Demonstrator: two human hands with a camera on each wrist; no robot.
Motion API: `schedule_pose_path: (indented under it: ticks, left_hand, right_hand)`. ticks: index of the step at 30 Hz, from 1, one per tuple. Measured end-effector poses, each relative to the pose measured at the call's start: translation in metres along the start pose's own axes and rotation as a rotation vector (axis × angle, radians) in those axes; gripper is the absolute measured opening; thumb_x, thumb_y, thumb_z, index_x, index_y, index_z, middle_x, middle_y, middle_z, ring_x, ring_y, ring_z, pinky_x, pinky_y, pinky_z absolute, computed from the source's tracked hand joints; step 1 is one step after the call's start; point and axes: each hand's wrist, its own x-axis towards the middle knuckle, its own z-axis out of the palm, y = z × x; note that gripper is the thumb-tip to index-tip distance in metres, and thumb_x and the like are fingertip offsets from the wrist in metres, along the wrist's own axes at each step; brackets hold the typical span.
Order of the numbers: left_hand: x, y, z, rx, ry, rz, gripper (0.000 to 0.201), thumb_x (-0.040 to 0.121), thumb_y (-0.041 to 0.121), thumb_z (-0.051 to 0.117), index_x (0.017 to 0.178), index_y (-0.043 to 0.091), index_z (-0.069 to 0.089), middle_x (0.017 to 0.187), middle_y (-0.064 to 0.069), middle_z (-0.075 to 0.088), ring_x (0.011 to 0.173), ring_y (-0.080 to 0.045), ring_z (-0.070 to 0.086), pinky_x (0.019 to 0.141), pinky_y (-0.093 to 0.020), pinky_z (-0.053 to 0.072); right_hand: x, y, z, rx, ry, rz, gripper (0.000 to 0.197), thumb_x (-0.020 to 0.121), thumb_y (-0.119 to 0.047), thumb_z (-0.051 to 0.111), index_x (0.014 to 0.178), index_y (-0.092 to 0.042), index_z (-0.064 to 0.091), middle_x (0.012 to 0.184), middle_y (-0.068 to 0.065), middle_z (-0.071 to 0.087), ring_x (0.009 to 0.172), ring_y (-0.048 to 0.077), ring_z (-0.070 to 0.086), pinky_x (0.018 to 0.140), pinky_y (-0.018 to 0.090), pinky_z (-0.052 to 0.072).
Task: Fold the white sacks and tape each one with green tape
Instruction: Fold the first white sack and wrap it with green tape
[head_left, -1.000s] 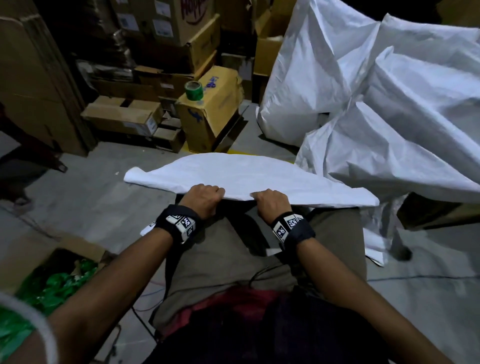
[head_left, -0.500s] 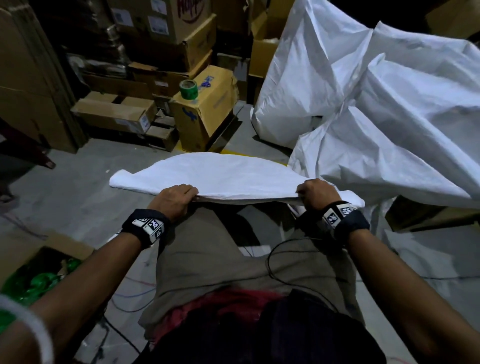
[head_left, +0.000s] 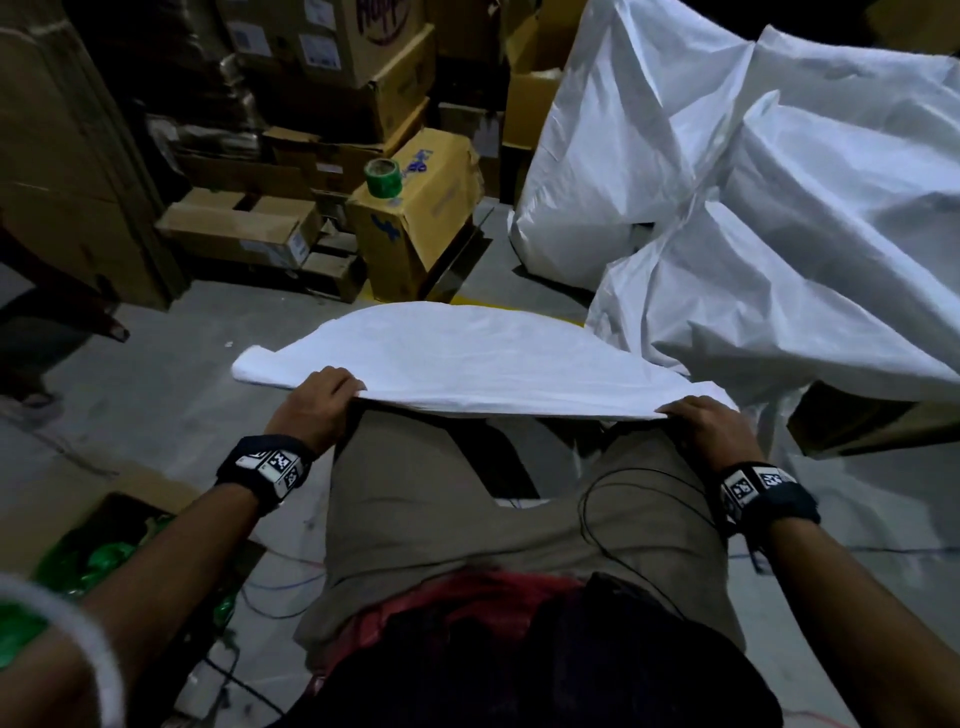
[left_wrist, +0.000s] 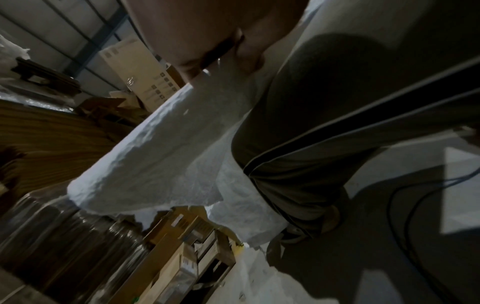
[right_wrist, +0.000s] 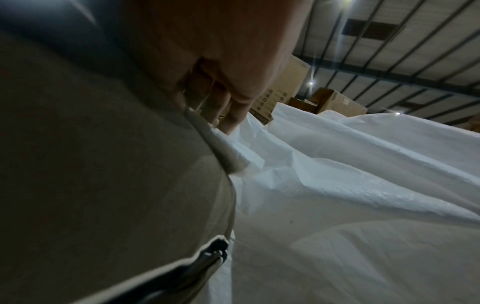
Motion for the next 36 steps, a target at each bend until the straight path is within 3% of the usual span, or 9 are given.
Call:
schedule_pose_path:
  ticks: [4,10,15,19,22,26,29,32,36]
  left_hand:
    - [-0.001,-0.005,-0.001,0.007,0.0,-0.02,0.03,0.085,-0.001,0.039,0.094,-0.004,0.068,0.089,-0.021,0.061,0.077,-0.035,0.055,0.07,-0.041,0.043]
    - [0.007,-0.006,-0.001,-0.033,-0.163,-0.075,0.012,0.079,0.006,0.045,0.08,0.005,0.057,0.078,-0.016,0.056,0.072,-0.033,0.047,0.066,-0.039,0.034]
    - [0.011,-0.006,-0.002,-0.11,-0.455,-0.332,0.048,0.087,0.049,0.025,0.073,0.015,0.056,0.08,-0.011,0.066,0.079,-0.033,0.06,0.068,-0.04,0.042]
    - [0.028,-0.007,-0.007,-0.124,-0.628,-0.437,0.051,0.086,0.048,0.035,0.095,0.014,0.072,0.108,-0.01,0.07,0.102,-0.031,0.061,0.083,-0.037,0.04]
    - [0.037,-0.004,-0.007,-0.005,-0.784,-0.465,0.034,0.104,0.034,0.037,0.102,0.017,0.067,0.118,-0.012,0.063,0.109,-0.03,0.057,0.087,-0.036,0.041]
    - [0.036,-0.004,-0.006,0.059,-0.737,-0.517,0.042,0.103,0.036,0.04,0.063,0.022,0.045,0.102,-0.013,0.067,0.093,-0.03,0.058,0.076,-0.035,0.038]
    - [0.022,-0.023,-0.013,0.122,-0.722,-0.585,0.043,0.103,0.04,0.032,0.067,0.022,0.046,0.103,-0.012,0.069,0.095,-0.031,0.06,0.086,-0.035,0.04]
    - [0.014,-0.045,-0.022,0.122,-0.598,-0.697,0.062,0.084,0.054,0.025,0.079,0.014,0.071,0.099,-0.019,0.072,0.09,-0.033,0.062,0.09,-0.035,0.039]
    - [0.028,-0.061,-0.027,0.018,-0.515,-0.796,0.058,0.096,0.059,0.044,0.074,0.013,0.07,0.1,-0.021,0.072,0.093,-0.038,0.065,0.083,-0.036,0.048]
  right_hand:
    - [-0.002,0.004,-0.006,-0.01,-0.006,-0.081,0.035,0.061,0.003,0.078,0.095,-0.007,0.079,0.091,0.018,0.073,0.08,0.041,0.071,0.064,0.048,0.058]
    - [0.006,0.016,-0.01,0.038,-0.006,-0.055,0.052,0.061,-0.026,0.039,0.107,-0.014,0.061,0.087,0.019,0.066,0.081,0.042,0.062,0.072,0.048,0.051]
    - [0.013,0.001,-0.007,0.023,-0.102,0.223,0.042,0.077,-0.023,0.042,0.101,-0.007,0.072,0.094,0.025,0.071,0.094,0.04,0.066,0.083,0.04,0.025]
    - [0.023,0.013,-0.004,0.023,-0.162,0.266,0.047,0.079,-0.046,0.027,0.088,-0.018,0.063,0.086,0.024,0.069,0.08,0.043,0.065,0.074,0.043,0.046]
    - [0.02,0.005,-0.01,-0.047,-0.203,0.321,0.044,0.079,-0.045,0.028,0.1,-0.022,0.06,0.097,0.021,0.068,0.086,0.042,0.064,0.071,0.044,0.047]
    - [0.01,-0.002,-0.009,-0.021,-0.189,0.363,0.044,0.075,-0.04,0.028,0.111,-0.036,0.051,0.096,0.018,0.07,0.084,0.039,0.064,0.075,0.046,0.05]
    - [0.011,0.009,0.001,-0.02,-0.216,0.393,0.043,0.073,-0.042,0.027,0.11,-0.041,0.049,0.095,0.019,0.07,0.082,0.039,0.066,0.077,0.048,0.052]
    - [0.016,0.007,0.0,-0.004,-0.255,0.42,0.041,0.072,-0.041,0.029,0.106,-0.044,0.051,0.096,0.017,0.069,0.084,0.037,0.064,0.08,0.047,0.052]
    - [0.019,0.006,-0.005,0.08,-0.241,0.45,0.038,0.073,-0.039,0.032,0.1,-0.047,0.058,0.099,0.009,0.07,0.09,0.034,0.064,0.085,0.045,0.052]
